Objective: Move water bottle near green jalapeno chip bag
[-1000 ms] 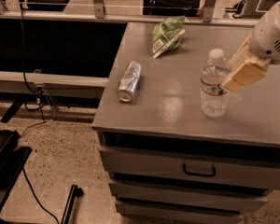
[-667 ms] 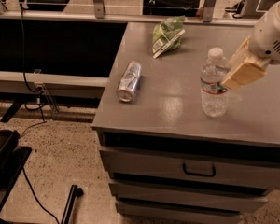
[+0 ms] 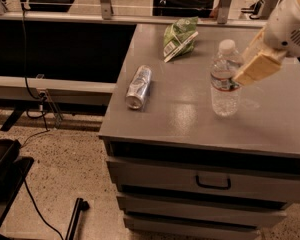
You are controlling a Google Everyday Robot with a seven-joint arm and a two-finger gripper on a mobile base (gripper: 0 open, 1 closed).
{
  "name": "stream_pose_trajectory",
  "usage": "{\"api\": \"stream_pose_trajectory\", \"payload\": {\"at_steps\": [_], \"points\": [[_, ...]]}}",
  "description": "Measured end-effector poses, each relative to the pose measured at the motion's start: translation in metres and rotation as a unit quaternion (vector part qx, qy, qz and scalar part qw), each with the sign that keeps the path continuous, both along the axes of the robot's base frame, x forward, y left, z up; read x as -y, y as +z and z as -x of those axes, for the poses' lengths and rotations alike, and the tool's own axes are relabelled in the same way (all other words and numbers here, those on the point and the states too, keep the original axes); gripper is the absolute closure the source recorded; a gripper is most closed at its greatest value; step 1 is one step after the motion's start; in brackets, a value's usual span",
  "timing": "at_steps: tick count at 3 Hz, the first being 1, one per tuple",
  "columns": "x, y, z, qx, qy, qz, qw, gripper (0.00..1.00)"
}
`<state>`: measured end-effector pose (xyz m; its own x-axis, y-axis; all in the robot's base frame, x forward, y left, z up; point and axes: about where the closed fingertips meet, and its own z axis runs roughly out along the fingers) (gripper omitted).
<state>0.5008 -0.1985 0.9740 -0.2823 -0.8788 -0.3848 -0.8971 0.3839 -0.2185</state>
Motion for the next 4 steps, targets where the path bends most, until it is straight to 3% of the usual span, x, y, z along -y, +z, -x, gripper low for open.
{"api": "stream_pose_trajectory", "payload": {"at_steps": [1, 2, 4], "points": [[-0.004, 0.035, -0.040, 0.033, -0.008, -0.022, 0.9992, 1.00], [-0.004, 0.035, -0.040, 0.033, -0.008, -0.022, 0.9992, 1.00], [0.022, 0.059, -0.077, 0.066, -0.048, -0.053, 0.9953, 1.00]]}}
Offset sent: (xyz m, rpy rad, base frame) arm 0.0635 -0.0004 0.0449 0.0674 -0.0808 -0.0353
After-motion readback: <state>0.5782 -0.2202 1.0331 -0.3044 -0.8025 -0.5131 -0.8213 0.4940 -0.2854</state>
